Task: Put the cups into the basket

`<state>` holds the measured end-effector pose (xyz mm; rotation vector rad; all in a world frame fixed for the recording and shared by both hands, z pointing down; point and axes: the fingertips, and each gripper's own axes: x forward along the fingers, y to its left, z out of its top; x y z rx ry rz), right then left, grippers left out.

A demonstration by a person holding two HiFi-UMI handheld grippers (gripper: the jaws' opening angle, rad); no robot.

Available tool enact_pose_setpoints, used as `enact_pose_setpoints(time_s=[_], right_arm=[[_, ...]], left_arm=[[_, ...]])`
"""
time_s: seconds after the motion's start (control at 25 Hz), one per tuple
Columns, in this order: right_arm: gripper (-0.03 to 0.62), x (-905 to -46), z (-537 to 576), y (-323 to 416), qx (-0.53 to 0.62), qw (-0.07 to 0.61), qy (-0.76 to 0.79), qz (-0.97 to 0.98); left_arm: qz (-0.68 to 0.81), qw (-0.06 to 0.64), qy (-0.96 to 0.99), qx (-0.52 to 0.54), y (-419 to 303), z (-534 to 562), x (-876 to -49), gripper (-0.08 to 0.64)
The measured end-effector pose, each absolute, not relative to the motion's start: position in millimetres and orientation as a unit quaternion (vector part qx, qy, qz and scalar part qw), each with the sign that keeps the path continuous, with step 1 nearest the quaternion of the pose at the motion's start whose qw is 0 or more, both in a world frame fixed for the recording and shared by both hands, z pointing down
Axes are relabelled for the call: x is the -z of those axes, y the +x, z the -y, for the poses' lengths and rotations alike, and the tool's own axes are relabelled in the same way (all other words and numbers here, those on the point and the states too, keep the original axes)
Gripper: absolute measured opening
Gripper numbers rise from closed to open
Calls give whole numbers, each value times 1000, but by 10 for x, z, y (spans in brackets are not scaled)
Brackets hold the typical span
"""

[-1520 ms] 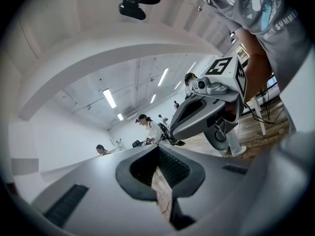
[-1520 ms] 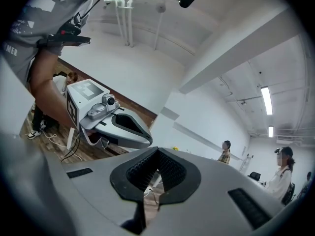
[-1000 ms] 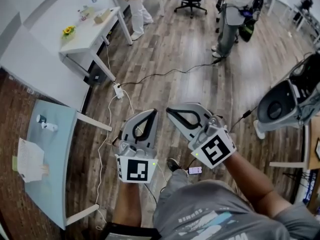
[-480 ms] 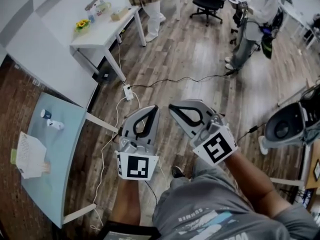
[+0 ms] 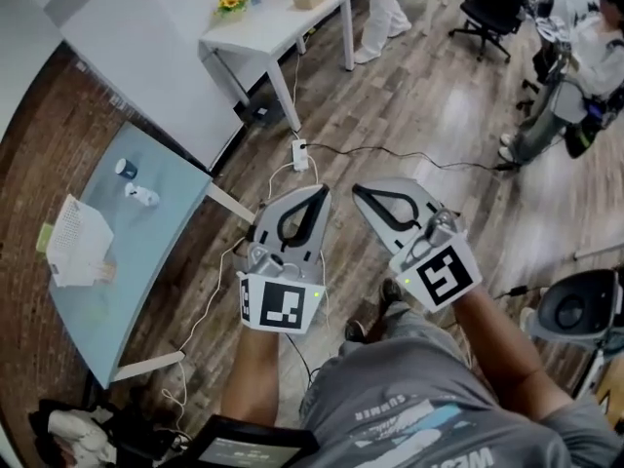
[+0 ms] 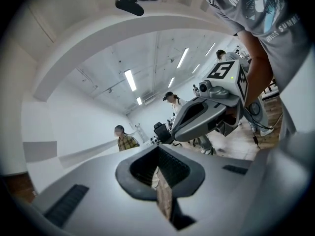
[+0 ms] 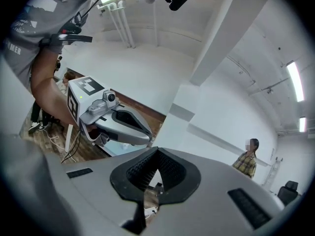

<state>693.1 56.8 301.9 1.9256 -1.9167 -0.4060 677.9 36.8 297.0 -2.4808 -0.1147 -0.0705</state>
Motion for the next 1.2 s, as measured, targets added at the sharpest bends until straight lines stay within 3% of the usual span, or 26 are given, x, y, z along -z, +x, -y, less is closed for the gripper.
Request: enact_pose_setpoints(time_s=[0.6, 0.92, 1.2], right_arm=[[9, -3059, 110, 7657, 166, 167, 593, 770], [9, -3158, 651, 7342, 159, 153, 541, 812], [9, -3127, 1424, 6683, 153, 159, 503, 836]], left_arm=[[-90, 318, -940, 79, 7379, 316, -3018, -3], [-143, 304, -935, 114, 7028, 728, -3133, -3], [-192, 315, -921, 126, 6258, 1445, -3001, -3]])
